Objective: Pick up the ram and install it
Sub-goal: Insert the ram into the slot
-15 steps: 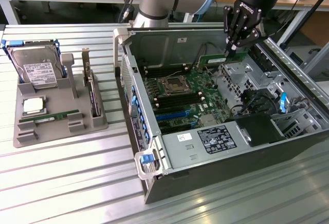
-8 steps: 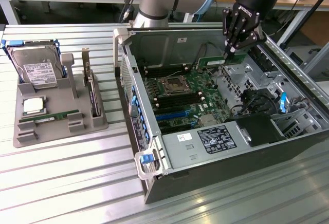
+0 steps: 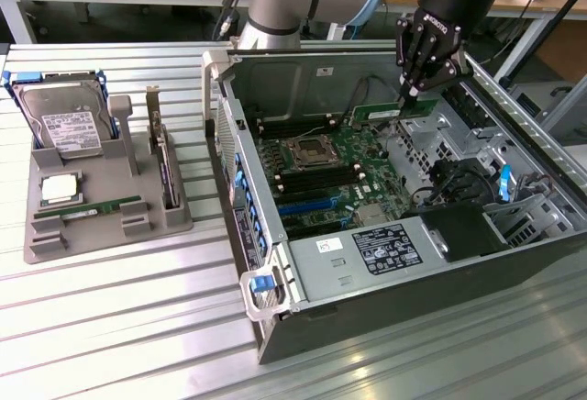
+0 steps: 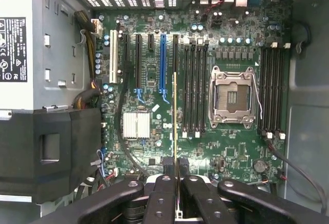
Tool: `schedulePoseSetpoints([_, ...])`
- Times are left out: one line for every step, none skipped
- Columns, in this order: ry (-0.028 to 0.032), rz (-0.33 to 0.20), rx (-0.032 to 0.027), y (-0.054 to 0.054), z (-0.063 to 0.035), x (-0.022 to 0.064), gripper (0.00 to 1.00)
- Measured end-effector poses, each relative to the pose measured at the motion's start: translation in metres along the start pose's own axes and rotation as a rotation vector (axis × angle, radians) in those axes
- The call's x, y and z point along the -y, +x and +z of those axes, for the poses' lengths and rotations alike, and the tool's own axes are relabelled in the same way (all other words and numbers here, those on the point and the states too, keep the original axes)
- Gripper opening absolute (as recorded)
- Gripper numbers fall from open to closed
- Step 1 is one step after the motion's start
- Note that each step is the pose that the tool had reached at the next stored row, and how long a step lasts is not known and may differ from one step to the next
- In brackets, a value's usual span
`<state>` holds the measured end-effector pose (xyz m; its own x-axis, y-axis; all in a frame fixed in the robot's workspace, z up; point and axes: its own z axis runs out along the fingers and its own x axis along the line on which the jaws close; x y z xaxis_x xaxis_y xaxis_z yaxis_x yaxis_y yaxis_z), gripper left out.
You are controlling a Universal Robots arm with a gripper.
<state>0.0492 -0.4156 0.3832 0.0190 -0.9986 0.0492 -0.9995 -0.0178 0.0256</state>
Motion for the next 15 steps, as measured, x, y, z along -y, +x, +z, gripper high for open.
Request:
schedulePoseSetpoints([0.0,0.0,0.0,0.0,0.0008,0.0,0.12])
schedulePoseSetpoints([0.0,0.0,-0.0001,-0.0001,0.0012,0.0,0.12])
schedulePoseSetpoints([0.0,0.0,0.0,-0.0001,0.0016,0.0,0.12])
schedulePoseSetpoints([0.0,0.0,-0.0001,-0.0001,0.0023,0.0001,0.12])
schedulePoseSetpoints([0.0,0.0,0.0,-0.0002,0.003,0.0001,0.12])
schedulePoseSetpoints([0.0,0.0,-0.0001,-0.0002,0.0035,0.0001,0.12])
schedulePoseSetpoints([0.0,0.0,-0.0001,-0.0002,0.0044,0.0001,0.12])
schedulePoseSetpoints([0.0,0.0,-0.0001,-0.0002,0.005,0.0001,0.12])
schedulePoseSetpoints([0.0,0.0,-0.0001,-0.0003,0.0057,0.0002,0.12])
schedulePoseSetpoints([-0.0001,0.0,-0.0001,-0.0003,0.0062,0.0002,0.12])
schedulePoseSetpoints([0.0,0.0,-0.0001,-0.0004,0.0071,0.0002,0.12])
schedulePoseSetpoints([0.0,0.0,-0.0001,-0.0004,0.0084,0.0002,0.12])
schedulePoseSetpoints([0.0,0.0,-0.0001,-0.0004,0.009,0.0002,0.12])
schedulePoseSetpoints([0.0,0.0,0.0,-0.0004,0.0092,0.0002,0.12])
schedulePoseSetpoints([0.0,0.0,0.0,-0.0005,0.0102,0.0003,0.12])
